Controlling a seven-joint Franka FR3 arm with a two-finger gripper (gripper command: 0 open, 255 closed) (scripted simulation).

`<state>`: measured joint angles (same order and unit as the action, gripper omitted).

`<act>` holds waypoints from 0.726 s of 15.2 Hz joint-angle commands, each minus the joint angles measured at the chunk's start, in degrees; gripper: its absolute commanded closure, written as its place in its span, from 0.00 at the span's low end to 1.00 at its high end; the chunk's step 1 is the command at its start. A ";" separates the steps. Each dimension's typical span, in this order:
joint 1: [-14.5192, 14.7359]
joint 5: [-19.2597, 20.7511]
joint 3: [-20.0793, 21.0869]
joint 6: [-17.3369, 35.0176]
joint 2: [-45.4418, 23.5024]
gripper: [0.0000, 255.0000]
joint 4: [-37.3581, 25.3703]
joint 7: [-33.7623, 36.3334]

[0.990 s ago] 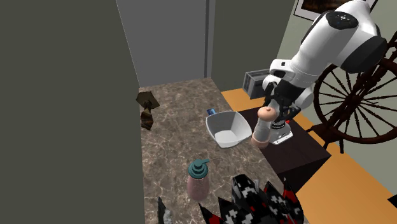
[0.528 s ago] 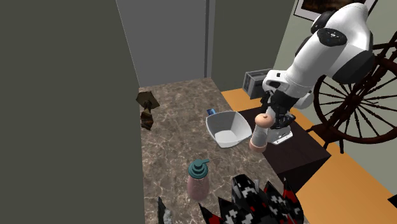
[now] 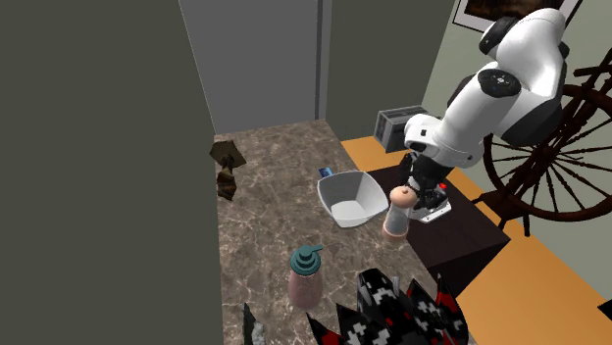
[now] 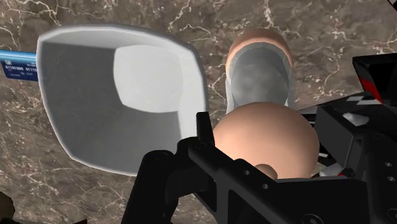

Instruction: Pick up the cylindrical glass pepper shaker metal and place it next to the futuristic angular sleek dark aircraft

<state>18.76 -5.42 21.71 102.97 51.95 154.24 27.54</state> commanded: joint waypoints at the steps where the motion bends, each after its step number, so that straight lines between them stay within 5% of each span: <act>1: 0.19 -0.34 0.41 1.63 -0.14 1.00 1.49 0.25; 11: 0.83 -1.90 2.58 9.78 -2.15 1.00 7.80 1.50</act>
<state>19.49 -7.17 24.11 112.21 49.85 161.60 28.91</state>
